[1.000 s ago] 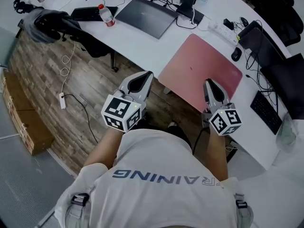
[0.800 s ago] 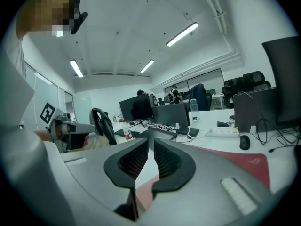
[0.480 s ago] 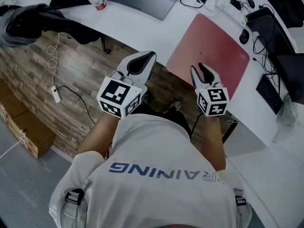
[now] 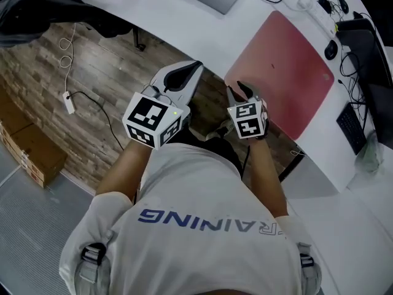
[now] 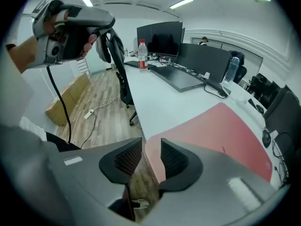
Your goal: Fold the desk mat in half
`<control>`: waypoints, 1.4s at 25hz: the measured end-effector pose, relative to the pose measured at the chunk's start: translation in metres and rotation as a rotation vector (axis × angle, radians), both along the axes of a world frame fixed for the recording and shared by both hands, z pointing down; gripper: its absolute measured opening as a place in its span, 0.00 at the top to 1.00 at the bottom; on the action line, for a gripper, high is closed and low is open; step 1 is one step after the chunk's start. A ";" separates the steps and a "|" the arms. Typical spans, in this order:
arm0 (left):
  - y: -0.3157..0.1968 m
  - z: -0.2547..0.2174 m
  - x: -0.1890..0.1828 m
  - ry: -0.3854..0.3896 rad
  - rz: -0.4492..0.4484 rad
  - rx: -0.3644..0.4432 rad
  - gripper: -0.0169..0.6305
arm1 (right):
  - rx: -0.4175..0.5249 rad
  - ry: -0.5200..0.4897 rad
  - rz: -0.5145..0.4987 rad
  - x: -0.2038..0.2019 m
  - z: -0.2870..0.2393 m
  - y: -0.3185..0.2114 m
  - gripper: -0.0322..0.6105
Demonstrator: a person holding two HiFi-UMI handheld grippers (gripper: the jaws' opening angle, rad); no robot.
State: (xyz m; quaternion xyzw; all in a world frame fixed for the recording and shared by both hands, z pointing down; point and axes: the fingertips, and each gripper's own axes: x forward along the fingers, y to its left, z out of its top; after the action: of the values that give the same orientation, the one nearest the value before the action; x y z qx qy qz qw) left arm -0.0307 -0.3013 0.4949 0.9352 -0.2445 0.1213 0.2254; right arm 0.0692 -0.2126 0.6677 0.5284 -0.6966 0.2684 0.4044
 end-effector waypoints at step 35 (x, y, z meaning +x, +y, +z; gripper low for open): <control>-0.003 0.007 -0.033 0.039 -0.078 -0.043 0.97 | -0.100 -0.117 0.034 -0.001 0.048 -0.013 0.90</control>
State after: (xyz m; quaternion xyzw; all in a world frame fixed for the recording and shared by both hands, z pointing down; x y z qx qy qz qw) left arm -0.0640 -0.3046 0.5014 0.9220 -0.2739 0.0994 0.2549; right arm 0.0679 -0.2260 0.7158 0.5026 -0.6956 0.3401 0.3845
